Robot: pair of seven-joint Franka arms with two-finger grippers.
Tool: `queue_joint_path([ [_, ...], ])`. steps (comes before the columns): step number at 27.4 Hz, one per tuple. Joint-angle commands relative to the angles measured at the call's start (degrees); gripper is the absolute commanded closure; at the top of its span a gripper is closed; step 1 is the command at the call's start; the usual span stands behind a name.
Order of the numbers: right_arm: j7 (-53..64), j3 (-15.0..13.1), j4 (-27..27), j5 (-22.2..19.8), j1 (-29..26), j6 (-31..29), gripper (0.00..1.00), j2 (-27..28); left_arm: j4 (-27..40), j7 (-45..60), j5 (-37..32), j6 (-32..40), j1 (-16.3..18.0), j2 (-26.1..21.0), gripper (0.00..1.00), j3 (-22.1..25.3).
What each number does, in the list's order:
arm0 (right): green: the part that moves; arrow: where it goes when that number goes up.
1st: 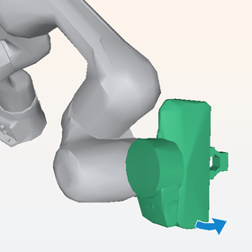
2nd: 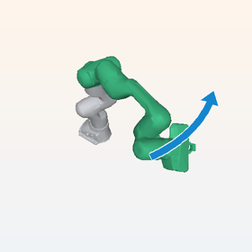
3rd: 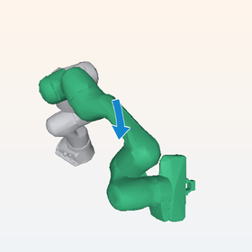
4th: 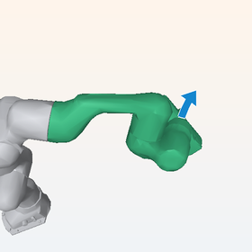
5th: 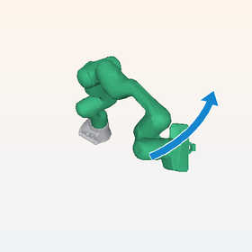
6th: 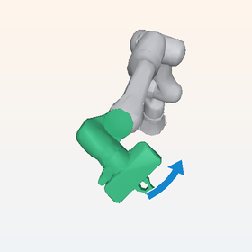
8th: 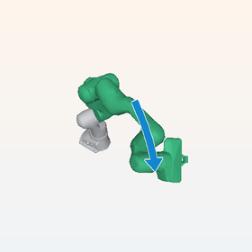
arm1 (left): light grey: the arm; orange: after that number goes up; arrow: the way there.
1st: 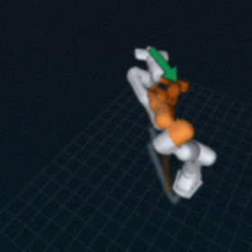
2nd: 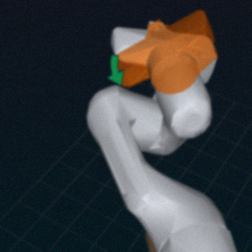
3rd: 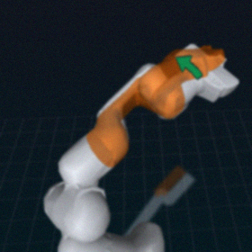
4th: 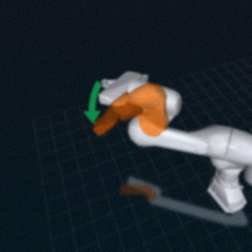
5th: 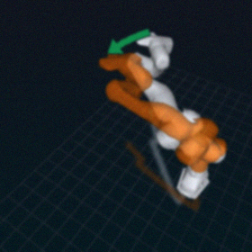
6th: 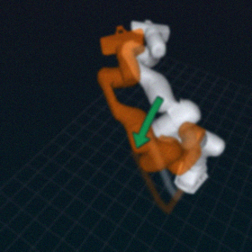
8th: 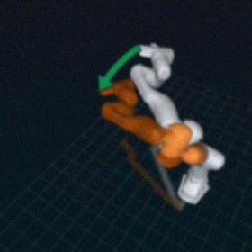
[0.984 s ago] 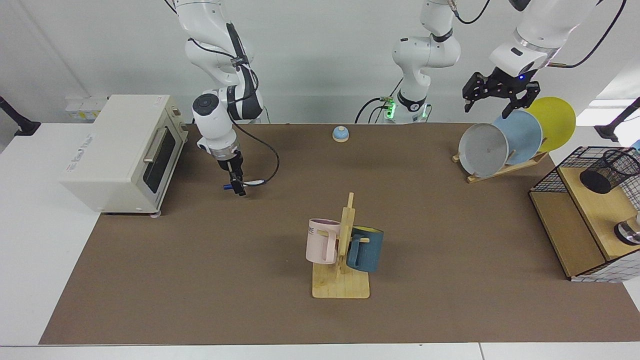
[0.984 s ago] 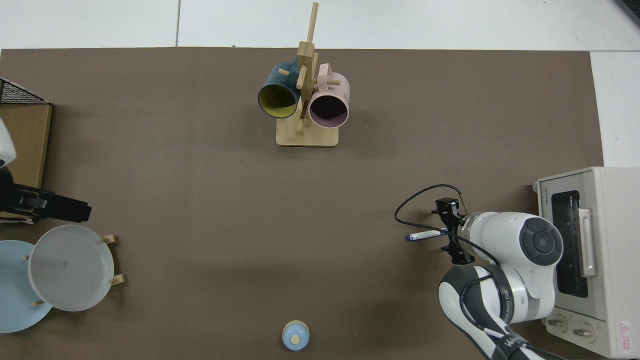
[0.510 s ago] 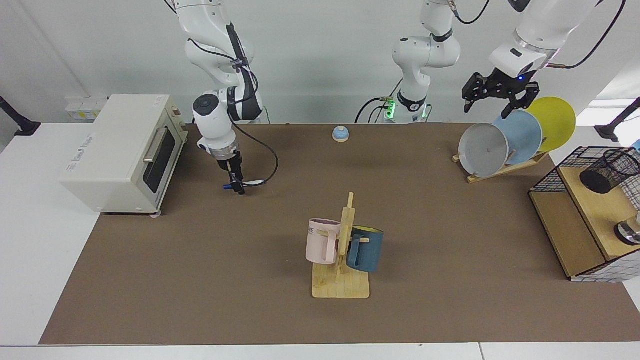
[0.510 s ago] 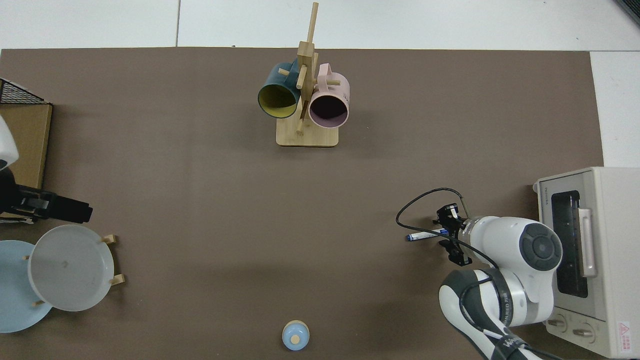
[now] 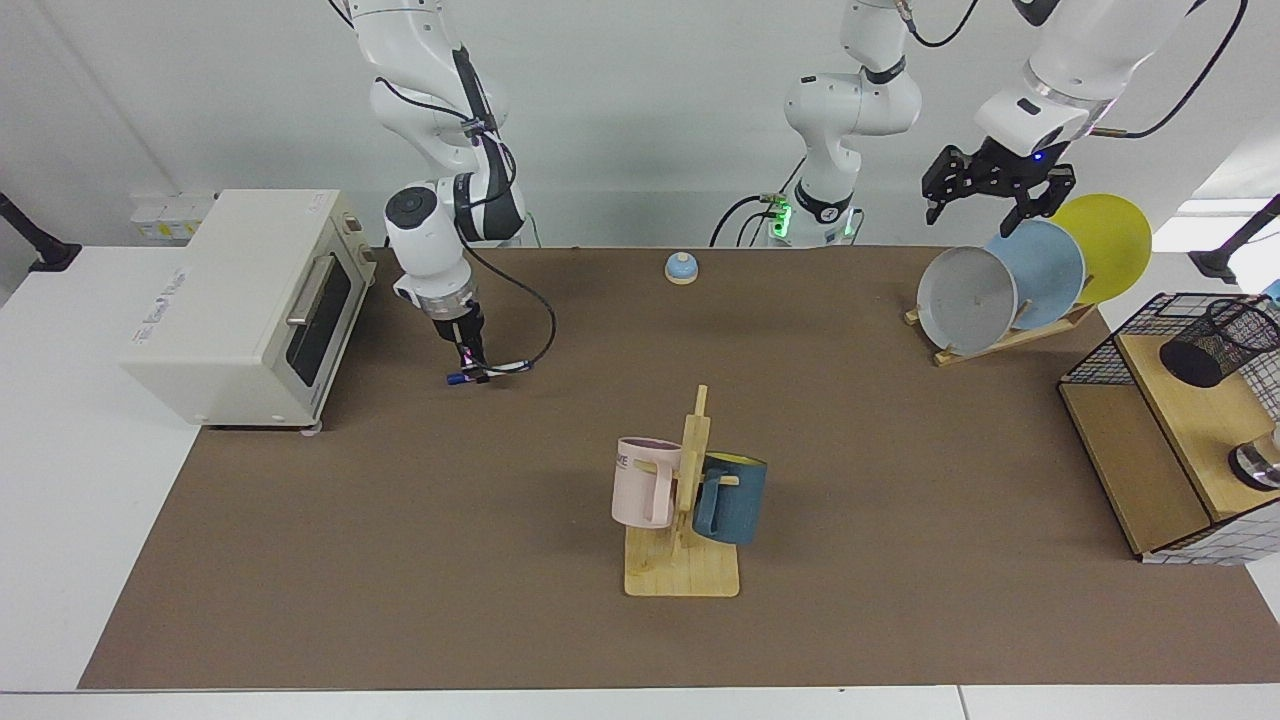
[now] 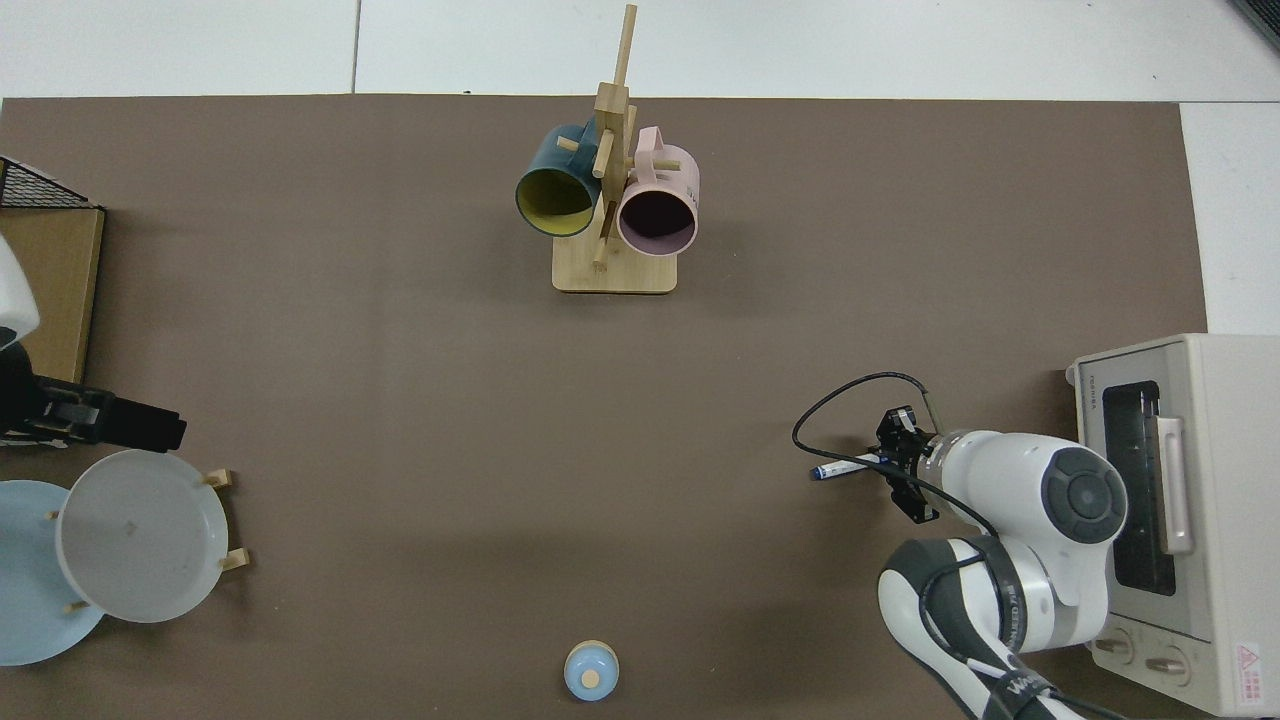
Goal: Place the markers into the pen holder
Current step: 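Close the right gripper around the marker body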
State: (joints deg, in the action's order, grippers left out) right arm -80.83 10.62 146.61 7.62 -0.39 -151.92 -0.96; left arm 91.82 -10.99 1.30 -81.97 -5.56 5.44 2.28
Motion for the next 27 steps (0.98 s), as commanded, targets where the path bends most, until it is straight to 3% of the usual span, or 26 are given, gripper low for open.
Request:
queue_joint_path([
  [1,-1.44,0.45,0.35,0.29,-0.05,-1.01,1.00,0.08,2.22,-0.17,0.02,-1.88,0.02,1.68,0.00,0.09],
  [6,-1.44,0.45,-0.97,0.29,0.04,-0.05,1.00,-0.80,2.22,-0.17,0.11,-1.61,-0.06,1.68,0.00,0.01],
  [10,-1.26,0.45,-3.51,0.20,0.04,5.30,1.00,-2.46,2.22,-0.09,0.63,-1.18,-0.50,1.77,0.00,-0.17],
  [19,-1.70,0.72,-16.07,0.20,0.30,26.39,1.00,-7.56,1.96,-1.58,0.63,-0.30,-0.77,1.86,0.01,-0.96],
  [27,-4.86,1.07,-25.21,0.29,3.82,39.93,1.00,-11.52,2.31,-3.51,1.25,-0.56,-0.77,1.95,0.01,-1.23],
])
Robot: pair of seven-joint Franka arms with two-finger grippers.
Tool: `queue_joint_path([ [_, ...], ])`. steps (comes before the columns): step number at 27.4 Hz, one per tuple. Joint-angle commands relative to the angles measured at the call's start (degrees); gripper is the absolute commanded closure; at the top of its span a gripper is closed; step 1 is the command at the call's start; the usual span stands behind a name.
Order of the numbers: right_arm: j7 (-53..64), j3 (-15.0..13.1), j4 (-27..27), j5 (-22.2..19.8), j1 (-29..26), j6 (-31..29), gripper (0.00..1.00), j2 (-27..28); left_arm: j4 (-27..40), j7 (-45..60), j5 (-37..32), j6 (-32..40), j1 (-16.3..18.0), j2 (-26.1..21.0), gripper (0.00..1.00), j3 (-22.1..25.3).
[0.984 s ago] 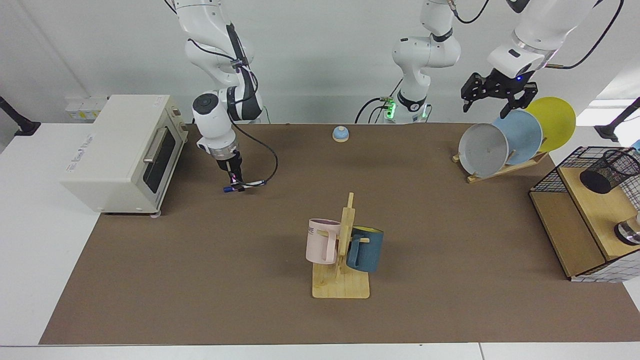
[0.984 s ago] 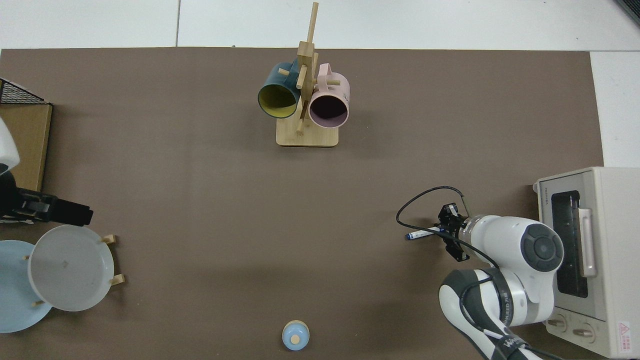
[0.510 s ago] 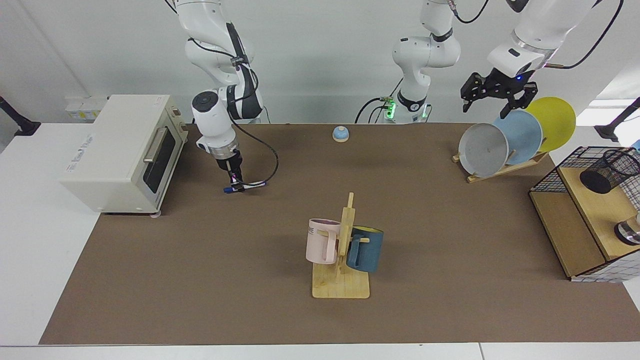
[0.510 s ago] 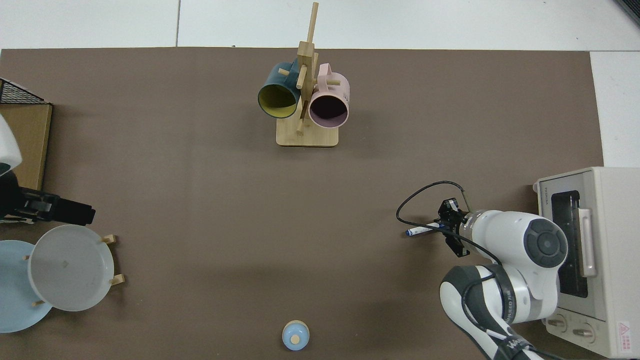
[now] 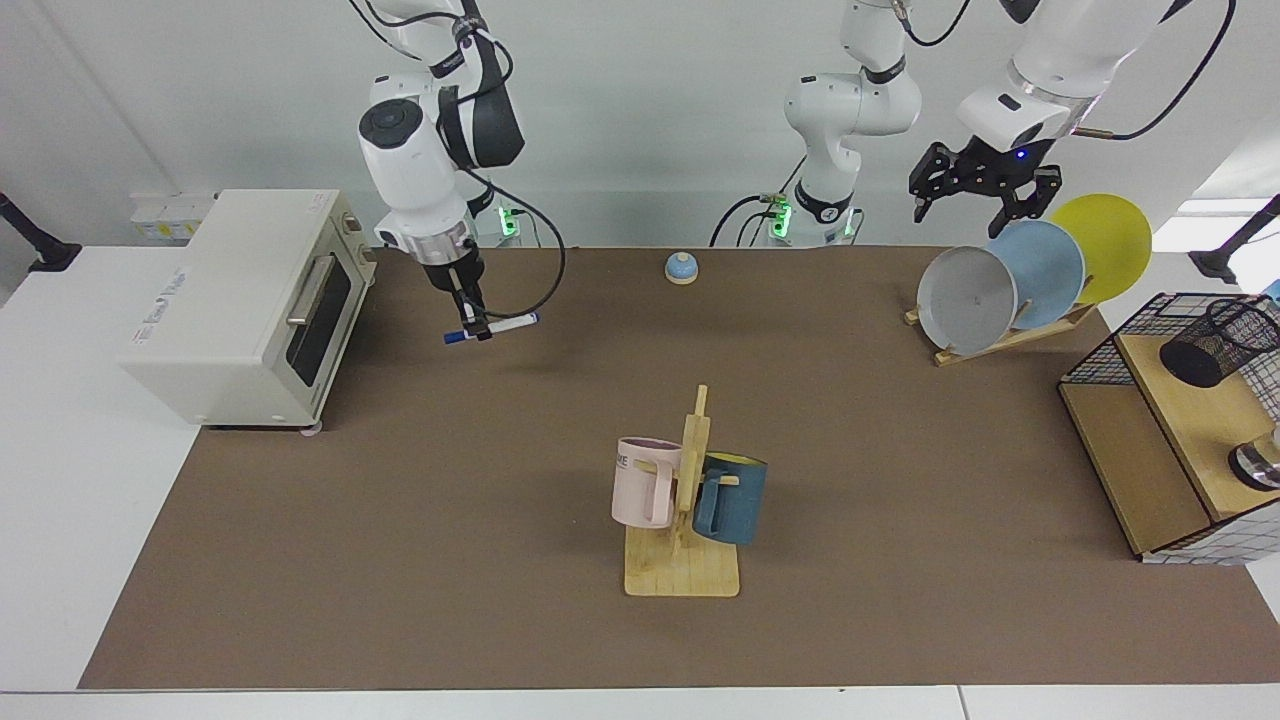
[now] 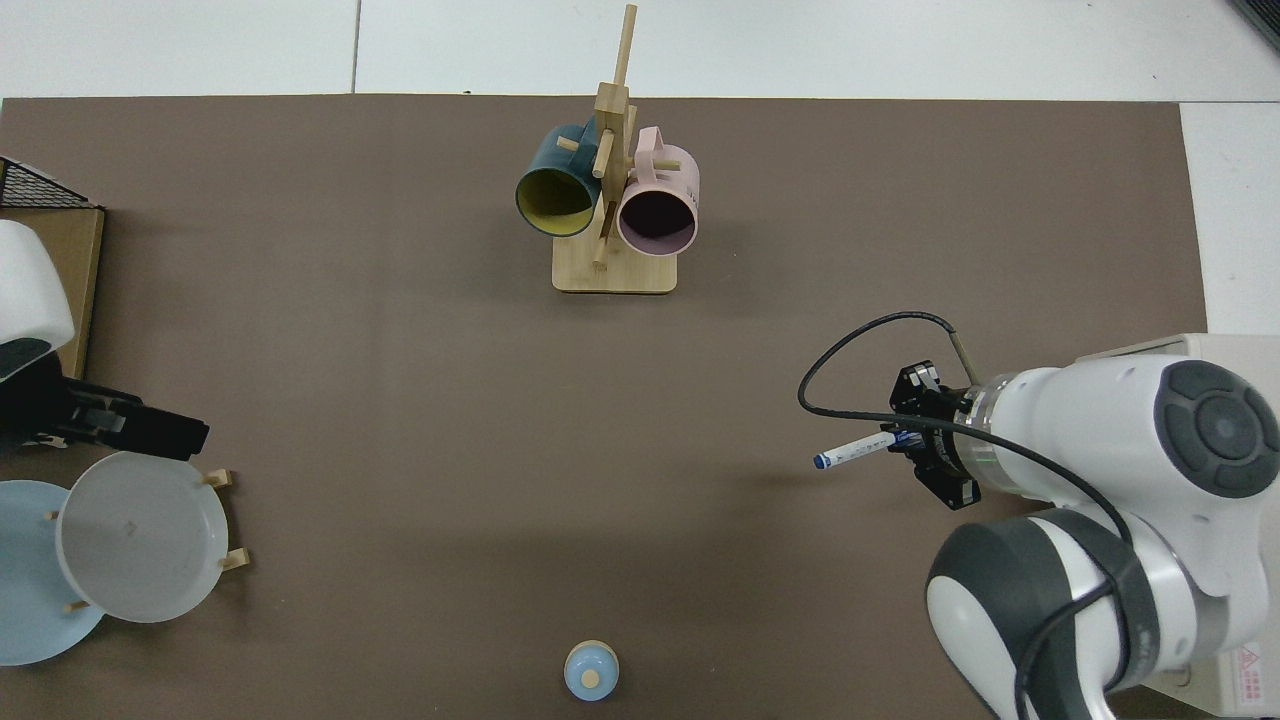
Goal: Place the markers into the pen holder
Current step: 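Close the right gripper around the marker body, then lift the marker with the right gripper while the left gripper approaches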
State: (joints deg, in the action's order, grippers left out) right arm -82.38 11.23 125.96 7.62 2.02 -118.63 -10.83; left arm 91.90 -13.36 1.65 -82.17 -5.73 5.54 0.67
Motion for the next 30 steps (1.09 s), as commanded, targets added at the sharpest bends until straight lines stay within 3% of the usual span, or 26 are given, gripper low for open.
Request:
queue_joint_path([
  [1,-4.45,0.46,-5.89,0.29,2.19,7.96,1.00,-1.65,2.23,-1.14,1.07,-0.62,-0.60,1.84,0.01,0.39],
  [9,-15.52,0.46,-9.77,2.48,10.45,8.59,1.00,-1.13,2.23,-4.83,2.74,-1.77,-1.56,1.84,0.01,0.21],
  [16,-24.48,0.46,-11.88,4.59,16.16,4.38,1.00,0.01,2.23,-11.24,4.67,-1.85,-5.51,1.84,0.02,0.21],
  [21,-26.96,0.46,-11.97,6.26,20.03,1.39,1.00,1.51,2.23,-20.46,5.72,-2.99,-8.94,1.84,0.02,0.21],
  [30,-27.48,0.46,-15.30,8.55,22.59,0.24,1.00,5.46,2.84,-41.03,9.24,-6.07,-10.61,1.75,0.02,-0.49],
])
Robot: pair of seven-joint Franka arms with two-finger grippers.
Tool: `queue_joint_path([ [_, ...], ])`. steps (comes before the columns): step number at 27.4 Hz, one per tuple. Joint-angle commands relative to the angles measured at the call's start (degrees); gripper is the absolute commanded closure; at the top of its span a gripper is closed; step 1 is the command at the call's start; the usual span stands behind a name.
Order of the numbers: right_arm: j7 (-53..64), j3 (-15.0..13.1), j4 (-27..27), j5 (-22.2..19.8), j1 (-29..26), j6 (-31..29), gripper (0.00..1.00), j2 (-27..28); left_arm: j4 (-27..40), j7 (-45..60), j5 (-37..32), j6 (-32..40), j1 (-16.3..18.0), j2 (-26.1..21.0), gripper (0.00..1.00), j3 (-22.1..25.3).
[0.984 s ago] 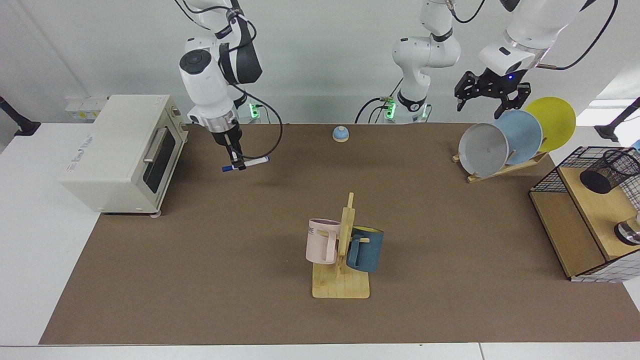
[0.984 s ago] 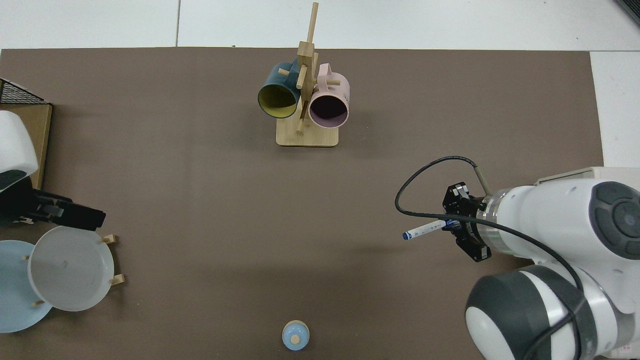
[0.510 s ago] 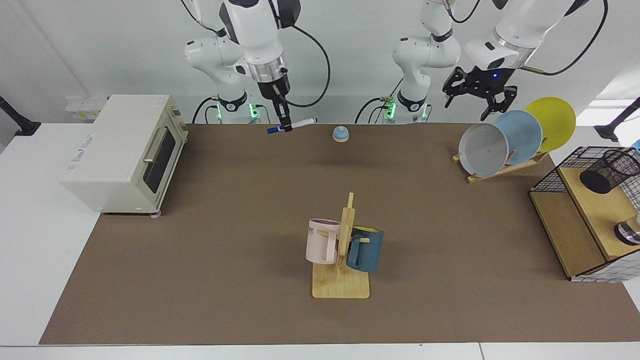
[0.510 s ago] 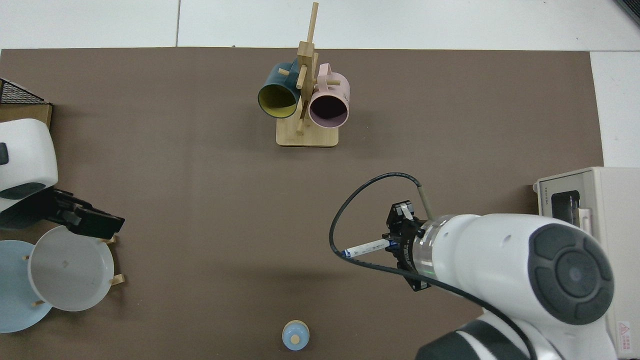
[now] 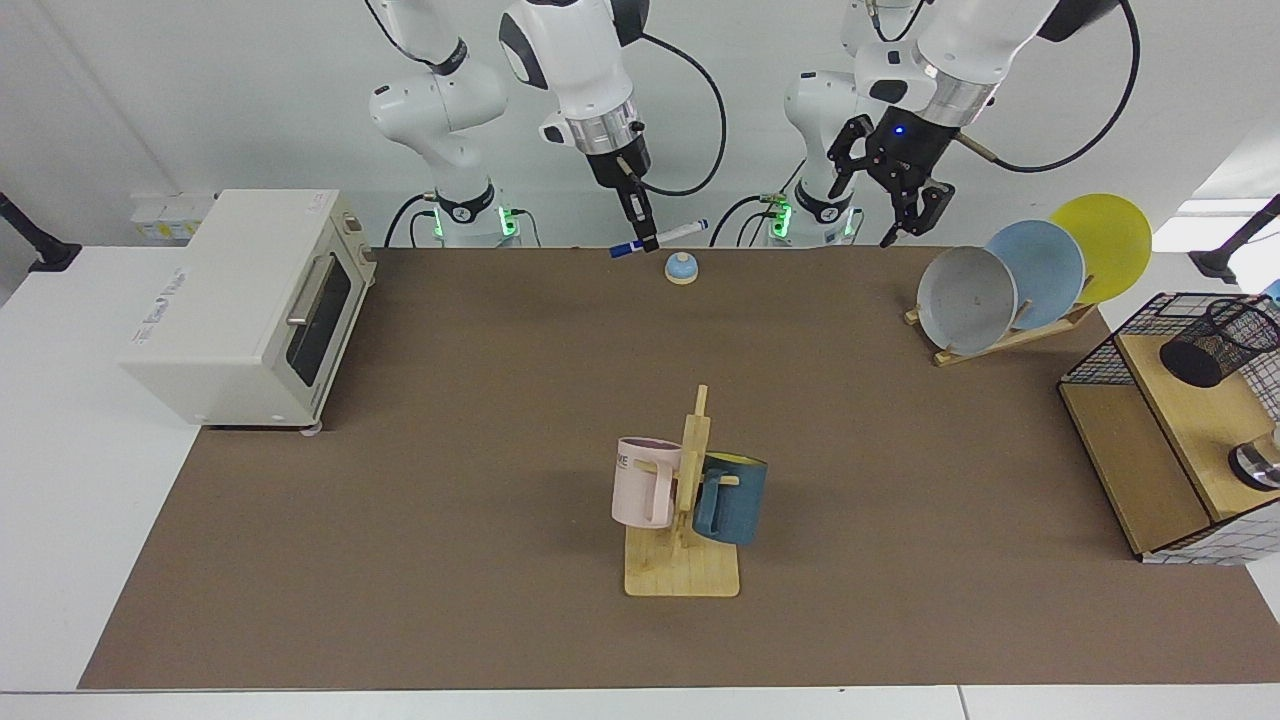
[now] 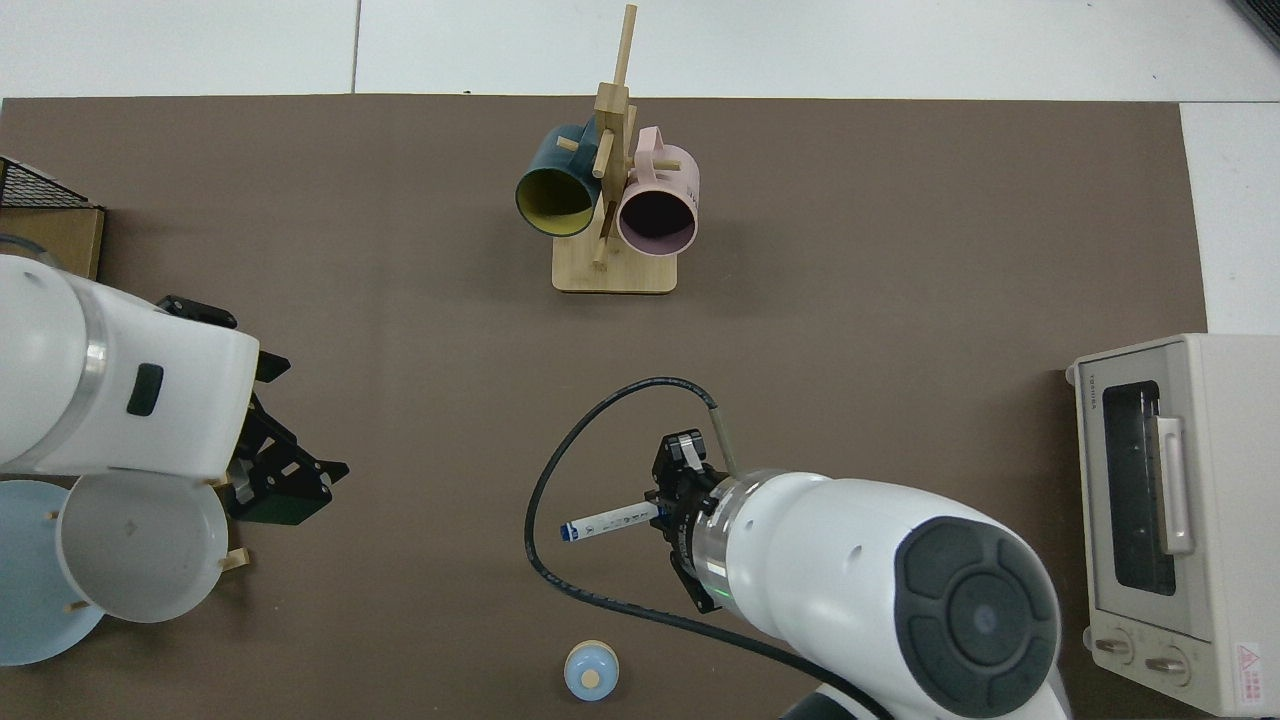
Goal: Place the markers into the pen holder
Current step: 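Lift the marker with the right gripper while the left gripper approaches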
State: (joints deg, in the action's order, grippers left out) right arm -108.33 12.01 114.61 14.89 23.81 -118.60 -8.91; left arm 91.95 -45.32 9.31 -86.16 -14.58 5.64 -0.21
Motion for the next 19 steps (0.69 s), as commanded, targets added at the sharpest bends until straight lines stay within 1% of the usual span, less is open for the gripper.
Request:
queue_joint_path([
  [1,-1.62,-0.32,-4.65,1.29,0.80,0.39,1.00,4.25,3.31,-10.05,1.67,-2.17,-2.38,1.66,0.02,0.13],
  [4,-2.41,-0.32,-5.80,1.29,0.89,0.39,1.00,4.96,4.28,-10.23,1.67,-3.04,-4.84,1.66,0.02,-0.32],
  [7,-2.67,-0.32,-6.67,1.20,0.89,0.56,1.00,5.49,4.46,-10.41,2.20,-4.53,-9.75,1.66,0.02,-0.32],
  [8,-2.67,-0.32,-6.94,1.20,0.89,0.65,1.00,5.66,4.72,-10.23,2.72,-4.89,-10.64,1.66,0.02,-0.32],
  [9,-2.67,-0.32,-7.03,1.20,0.89,0.65,1.00,5.66,5.25,-10.23,3.16,-5.15,-11.17,1.74,0.02,-0.23],
  [13,-2.67,-0.32,-7.99,1.20,1.33,0.57,1.00,6.01,8.15,-10.23,5.44,-7.87,-11.35,2.80,0.03,-0.32],
  [17,-2.50,-0.32,-10.80,1.28,1.59,0.57,1.00,8.12,10.34,-10.49,9.48,-11.04,-11.44,2.80,0.05,-0.32],
  [19,-2.50,-0.32,-11.33,1.72,1.51,0.57,1.00,8.82,11.58,-10.67,10.89,-12.70,-12.05,2.54,0.05,-0.84],
])
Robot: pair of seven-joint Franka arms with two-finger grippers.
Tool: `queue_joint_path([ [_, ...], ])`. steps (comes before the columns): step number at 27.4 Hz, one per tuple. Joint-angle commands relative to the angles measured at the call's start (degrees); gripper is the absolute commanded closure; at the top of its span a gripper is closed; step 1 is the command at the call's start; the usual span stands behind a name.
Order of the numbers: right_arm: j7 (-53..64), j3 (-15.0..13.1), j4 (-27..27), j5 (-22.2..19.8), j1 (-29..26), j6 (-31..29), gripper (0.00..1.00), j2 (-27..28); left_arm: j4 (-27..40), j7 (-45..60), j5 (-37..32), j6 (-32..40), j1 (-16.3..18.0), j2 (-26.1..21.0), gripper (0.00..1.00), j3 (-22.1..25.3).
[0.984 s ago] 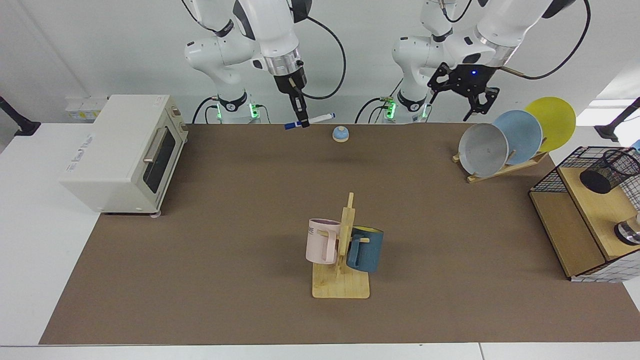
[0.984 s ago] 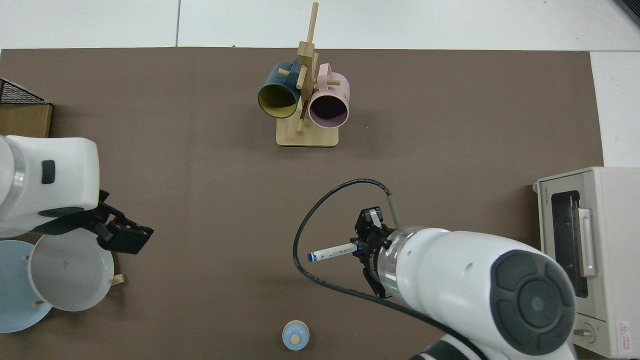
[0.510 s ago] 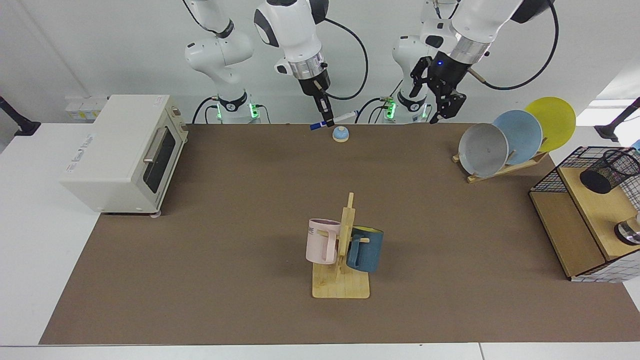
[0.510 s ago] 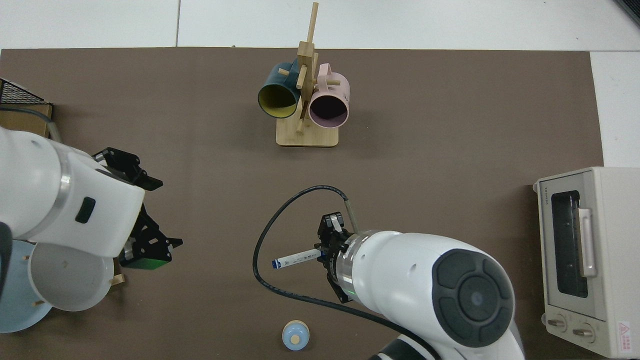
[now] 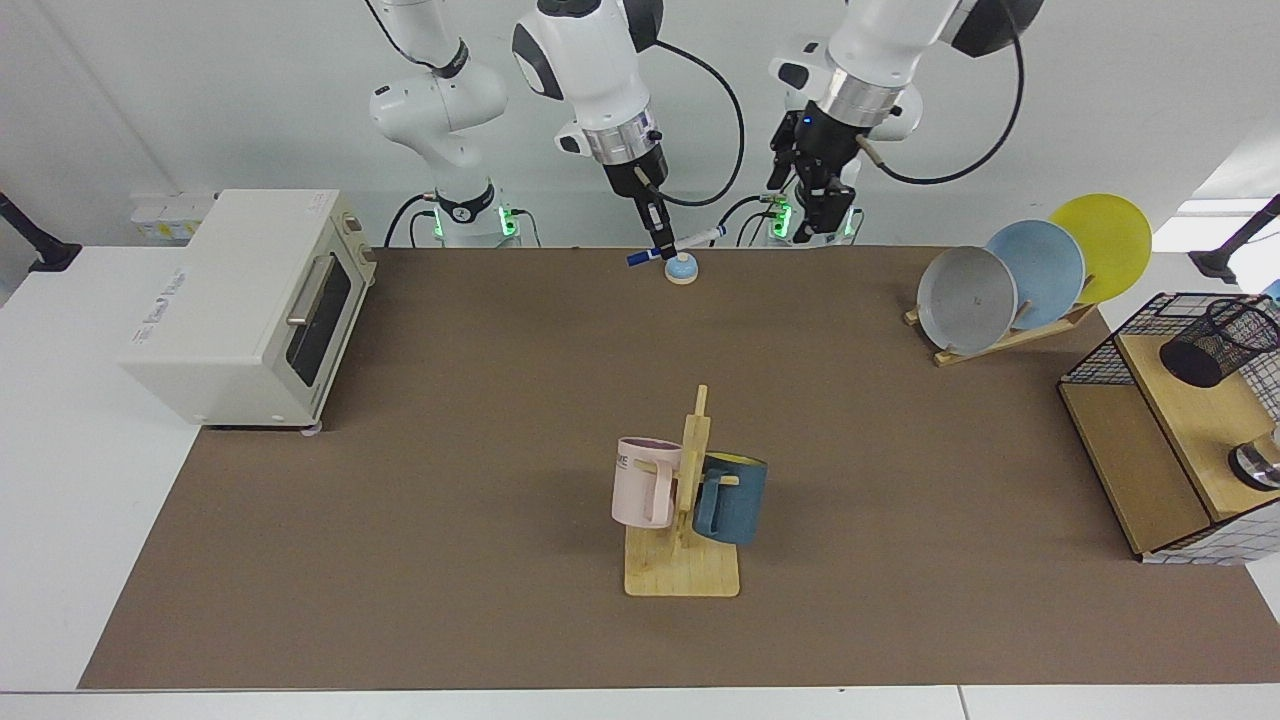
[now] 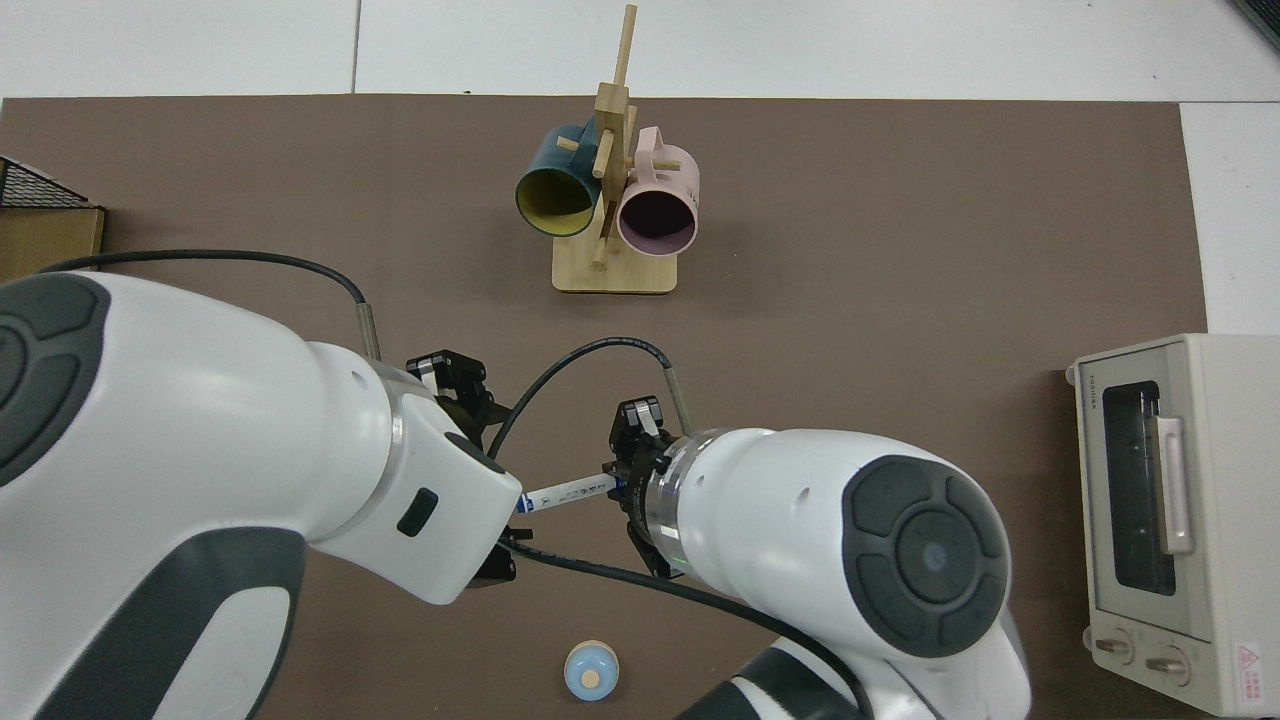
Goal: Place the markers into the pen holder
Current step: 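Lift the marker with the right gripper while the left gripper approaches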
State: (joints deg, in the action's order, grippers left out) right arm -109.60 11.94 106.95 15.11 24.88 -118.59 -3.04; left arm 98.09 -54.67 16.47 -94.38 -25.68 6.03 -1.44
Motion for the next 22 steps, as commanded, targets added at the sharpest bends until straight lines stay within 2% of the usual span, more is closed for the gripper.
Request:
queue_joint_path([
  [1,-1.23,-0.25,-3.68,1.93,0.34,0.56,1.00,2.95,5.62,-1.32,3.92,-5.46,-1.30,1.97,0.05,0.21],
  [6,-0.88,-0.25,-3.77,1.94,0.34,0.64,1.00,2.95,6.33,-0.97,3.93,-8.98,-2.53,1.44,0.06,-0.05],
  [13,-0.88,-0.25,-3.77,1.24,0.34,1.61,1.00,2.95,7.29,-1.32,3.84,-9.77,-2.80,1.35,0.12,-0.49],
  [19,-0.79,-0.34,-3.85,0.88,0.43,2.75,1.00,2.95,8.79,-1.49,3.05,-10.56,-2.80,1.62,0.13,-1.28],
  [22,-0.79,-0.34,-3.85,0.80,0.34,3.28,1.00,2.95,8.87,-1.67,2.87,-10.91,-2.71,1.62,0.18,-1.20],
])
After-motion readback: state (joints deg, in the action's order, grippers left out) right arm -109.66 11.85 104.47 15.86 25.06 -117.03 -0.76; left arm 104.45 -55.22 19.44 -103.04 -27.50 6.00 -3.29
